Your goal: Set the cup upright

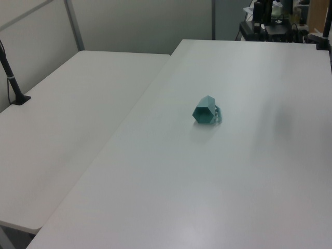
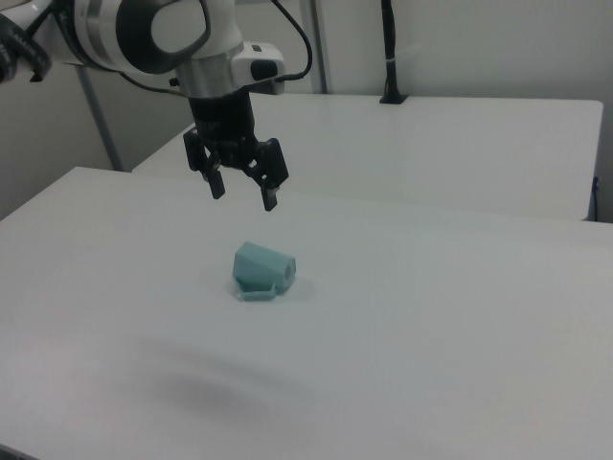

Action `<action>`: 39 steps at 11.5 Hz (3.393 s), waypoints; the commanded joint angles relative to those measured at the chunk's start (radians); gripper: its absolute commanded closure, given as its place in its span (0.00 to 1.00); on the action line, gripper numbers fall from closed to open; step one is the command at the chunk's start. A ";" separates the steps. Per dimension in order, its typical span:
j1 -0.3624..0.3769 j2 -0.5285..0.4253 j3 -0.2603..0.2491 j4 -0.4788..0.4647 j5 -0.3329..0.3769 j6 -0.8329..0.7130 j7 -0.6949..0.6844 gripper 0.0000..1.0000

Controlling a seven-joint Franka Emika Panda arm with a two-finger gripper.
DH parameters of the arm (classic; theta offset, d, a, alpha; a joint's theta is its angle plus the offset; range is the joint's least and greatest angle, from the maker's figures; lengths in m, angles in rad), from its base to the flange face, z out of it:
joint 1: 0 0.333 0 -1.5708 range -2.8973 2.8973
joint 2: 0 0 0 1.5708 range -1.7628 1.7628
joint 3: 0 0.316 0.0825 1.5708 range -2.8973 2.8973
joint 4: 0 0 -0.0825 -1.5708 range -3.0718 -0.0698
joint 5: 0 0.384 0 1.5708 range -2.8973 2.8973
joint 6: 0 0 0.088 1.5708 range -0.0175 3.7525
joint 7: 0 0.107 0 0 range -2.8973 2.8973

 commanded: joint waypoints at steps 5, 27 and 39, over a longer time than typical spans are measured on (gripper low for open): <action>0.157 0.137 0.020 0.171 -0.069 -0.018 0.160 0.00; 0.483 0.682 0.143 0.200 -0.914 0.095 0.805 0.00; 0.385 0.742 0.160 0.130 -1.095 0.135 0.876 0.14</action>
